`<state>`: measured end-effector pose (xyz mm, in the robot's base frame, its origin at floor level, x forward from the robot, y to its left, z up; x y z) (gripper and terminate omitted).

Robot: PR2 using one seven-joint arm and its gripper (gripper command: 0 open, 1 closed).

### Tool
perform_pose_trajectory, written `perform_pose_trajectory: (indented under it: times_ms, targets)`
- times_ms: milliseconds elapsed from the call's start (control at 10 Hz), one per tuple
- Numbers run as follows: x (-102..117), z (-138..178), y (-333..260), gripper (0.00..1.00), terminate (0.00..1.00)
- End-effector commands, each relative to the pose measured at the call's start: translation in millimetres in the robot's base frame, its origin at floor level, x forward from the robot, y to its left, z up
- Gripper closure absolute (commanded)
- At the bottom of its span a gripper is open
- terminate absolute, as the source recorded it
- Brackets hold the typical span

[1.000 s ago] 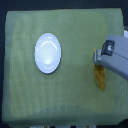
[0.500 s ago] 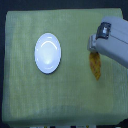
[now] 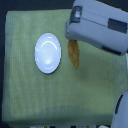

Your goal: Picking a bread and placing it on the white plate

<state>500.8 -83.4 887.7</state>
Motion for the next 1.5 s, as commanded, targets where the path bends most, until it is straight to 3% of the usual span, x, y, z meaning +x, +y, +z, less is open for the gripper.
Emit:
perform_pose_trajectory:
  times_ms: [0, 400, 1200, 1300, 1400]
  targets:
    - [18.4, -1.7, 108.3, 1.0, 0.0]
    - [9.0, -26.5, 187.3, 1.0, 0.0]
    - [6.2, -52.1, 186.5, 1.0, 0.0]
    - [6.0, -53.1, 193.6, 0.0, 0.0]
    - [6.9, -53.1, 192.9, 0.0, 0.0]
